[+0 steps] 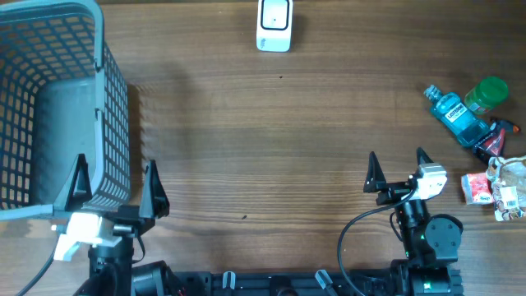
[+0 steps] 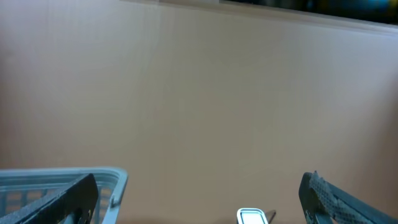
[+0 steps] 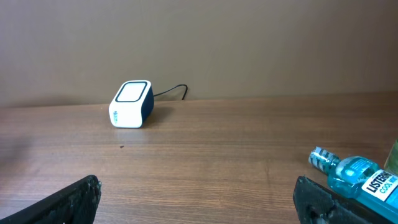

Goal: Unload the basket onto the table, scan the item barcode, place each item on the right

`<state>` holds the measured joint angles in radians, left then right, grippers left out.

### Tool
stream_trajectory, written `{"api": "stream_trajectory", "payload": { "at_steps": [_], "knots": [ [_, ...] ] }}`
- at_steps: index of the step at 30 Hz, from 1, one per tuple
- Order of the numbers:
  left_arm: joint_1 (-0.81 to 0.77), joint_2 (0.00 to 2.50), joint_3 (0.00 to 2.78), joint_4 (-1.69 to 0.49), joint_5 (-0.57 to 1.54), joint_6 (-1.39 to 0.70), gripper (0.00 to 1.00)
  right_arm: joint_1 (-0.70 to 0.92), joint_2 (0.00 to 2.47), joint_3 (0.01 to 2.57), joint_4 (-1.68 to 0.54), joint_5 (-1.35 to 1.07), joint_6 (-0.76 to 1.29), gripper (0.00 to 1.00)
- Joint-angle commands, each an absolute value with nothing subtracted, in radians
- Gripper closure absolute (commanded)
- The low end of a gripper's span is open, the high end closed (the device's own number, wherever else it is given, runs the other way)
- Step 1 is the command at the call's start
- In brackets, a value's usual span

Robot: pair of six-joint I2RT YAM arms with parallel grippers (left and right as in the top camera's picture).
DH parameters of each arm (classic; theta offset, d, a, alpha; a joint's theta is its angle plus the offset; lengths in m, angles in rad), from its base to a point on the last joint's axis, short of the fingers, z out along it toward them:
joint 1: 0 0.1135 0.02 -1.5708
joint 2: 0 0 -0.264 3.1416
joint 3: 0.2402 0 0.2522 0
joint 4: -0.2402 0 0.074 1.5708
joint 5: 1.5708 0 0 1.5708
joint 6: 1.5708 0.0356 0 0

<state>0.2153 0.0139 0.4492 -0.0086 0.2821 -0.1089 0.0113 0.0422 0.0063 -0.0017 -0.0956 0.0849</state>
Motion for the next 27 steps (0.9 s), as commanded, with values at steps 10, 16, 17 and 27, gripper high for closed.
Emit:
{"api": "stream_trajectory", "payload": {
  "at_steps": [10, 16, 17, 27],
  "knots": [
    [0.199, 0.016, 0.384, -0.119, 0.200, -0.090, 0.00, 0.007, 0.049, 0.007, -0.001, -0.078, 0.079, 0.00],
    [0.124, 0.004, 0.176, 0.043, 0.131, -0.081, 0.00, 0.007, 0.049, 0.007, -0.001, -0.078, 0.079, 0.00],
    [0.116, 0.004, 0.154, 0.070, 0.112, -0.081, 0.00, 0.007, 0.049, 0.007, -0.001, -0.078, 0.078, 0.00],
    [0.087, 0.004, 0.006, 0.091, -0.043, -0.081, 0.00, 0.007, 0.049, 0.007, -0.001, -0.078, 0.079, 0.00]
  ]
}}
